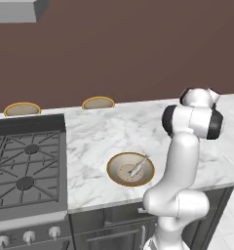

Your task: Remove the tangerine from the bowl and place it on the small plate. Then place the bowl with only the fish in the microwave, close the door, and press the start button to microwave the fish.

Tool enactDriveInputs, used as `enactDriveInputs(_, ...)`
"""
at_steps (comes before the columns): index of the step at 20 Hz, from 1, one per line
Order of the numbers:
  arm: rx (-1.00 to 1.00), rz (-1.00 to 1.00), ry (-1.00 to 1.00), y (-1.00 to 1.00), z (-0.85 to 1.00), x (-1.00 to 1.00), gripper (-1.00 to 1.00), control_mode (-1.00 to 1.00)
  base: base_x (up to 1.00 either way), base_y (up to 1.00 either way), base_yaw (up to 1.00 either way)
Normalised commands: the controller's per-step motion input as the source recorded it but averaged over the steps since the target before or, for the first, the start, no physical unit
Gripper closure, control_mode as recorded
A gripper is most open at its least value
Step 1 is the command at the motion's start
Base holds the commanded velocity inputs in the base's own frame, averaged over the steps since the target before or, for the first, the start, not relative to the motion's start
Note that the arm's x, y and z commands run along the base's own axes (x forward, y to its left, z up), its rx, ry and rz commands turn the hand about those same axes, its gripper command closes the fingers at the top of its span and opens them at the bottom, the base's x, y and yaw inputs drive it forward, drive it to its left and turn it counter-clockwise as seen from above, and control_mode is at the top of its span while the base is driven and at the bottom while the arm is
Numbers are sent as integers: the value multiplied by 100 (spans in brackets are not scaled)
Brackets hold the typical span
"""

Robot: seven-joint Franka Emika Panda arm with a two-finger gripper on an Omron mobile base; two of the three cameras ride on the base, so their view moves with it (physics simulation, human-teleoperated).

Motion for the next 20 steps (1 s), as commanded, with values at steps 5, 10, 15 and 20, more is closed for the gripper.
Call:
enactDriveInputs(5,0,-3,0,10,49,-90,-100,-100,0,0,0)
enactDriveInputs(10,-1,-1,0,60,33,-78,-100,-100,0,0,0)
enactDriveInputs(15,-13,2,0,92,26,-72,-100,-100,0,0,0)
enactDriveInputs(20,-23,9,0,100,24,-65,-100,-100,0,0,0)
